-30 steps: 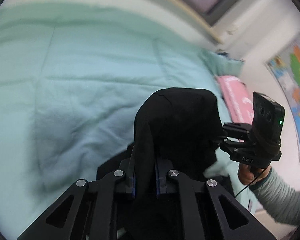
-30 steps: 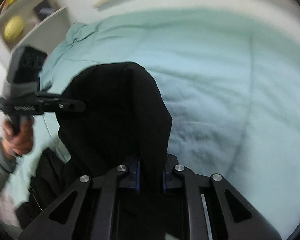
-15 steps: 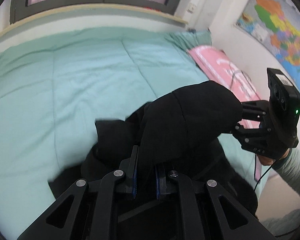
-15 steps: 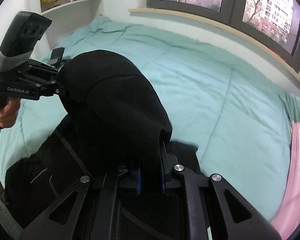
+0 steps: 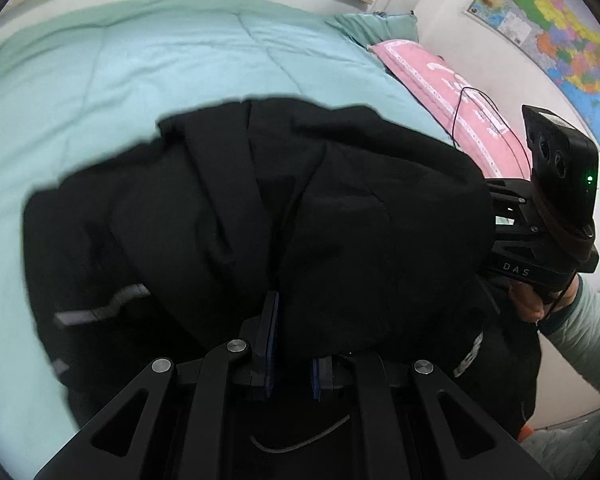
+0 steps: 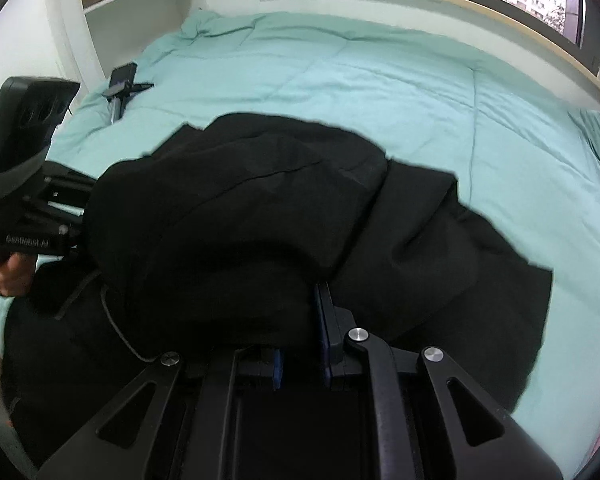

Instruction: Fold large clothes

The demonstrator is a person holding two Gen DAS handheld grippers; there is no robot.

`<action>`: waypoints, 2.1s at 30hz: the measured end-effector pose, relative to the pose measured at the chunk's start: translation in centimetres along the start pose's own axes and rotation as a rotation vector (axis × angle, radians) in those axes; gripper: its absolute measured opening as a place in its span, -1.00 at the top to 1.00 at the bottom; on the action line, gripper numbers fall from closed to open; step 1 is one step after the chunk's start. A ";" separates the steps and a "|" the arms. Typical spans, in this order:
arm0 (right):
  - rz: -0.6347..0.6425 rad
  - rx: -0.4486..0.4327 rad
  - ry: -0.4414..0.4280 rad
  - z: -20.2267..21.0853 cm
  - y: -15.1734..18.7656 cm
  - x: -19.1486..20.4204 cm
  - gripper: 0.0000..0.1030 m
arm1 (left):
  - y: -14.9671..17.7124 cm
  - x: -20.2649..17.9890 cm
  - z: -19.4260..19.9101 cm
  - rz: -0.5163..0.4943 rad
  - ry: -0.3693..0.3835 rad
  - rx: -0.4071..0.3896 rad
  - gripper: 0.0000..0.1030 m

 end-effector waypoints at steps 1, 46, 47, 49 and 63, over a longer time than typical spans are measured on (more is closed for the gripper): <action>0.011 -0.013 0.013 0.0 0.6 0.2 0.65 | 0.7 -0.1 -0.2 0.000 -0.001 -0.016 0.76; -0.402 0.053 0.026 -3.1 2.7 -1.6 -0.04 | 1.1 1.8 -2.7 0.386 0.034 -0.127 0.29; -0.394 0.038 0.014 -2.6 2.5 -1.3 -0.04 | 0.8 1.5 -2.3 0.371 0.010 -0.130 0.29; -0.369 0.002 -0.014 -0.8 2.3 -0.4 -0.07 | 0.2 0.2 -0.7 0.300 -0.068 -0.147 0.31; -0.239 0.037 0.024 -3.1 6.5 1.9 -0.06 | 3.5 -1.2 -3.5 0.340 -0.017 -0.039 0.30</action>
Point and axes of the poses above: each gripper's, at about its wrist camera, not at the fingertips, and z roughly against the way its jaws point, x to its left, y to its underside, the point moved 9 cm from there along -z, roughly the way its jaws point, and after that the axes turned 8 degrees about -z, right-handed, at the moved point
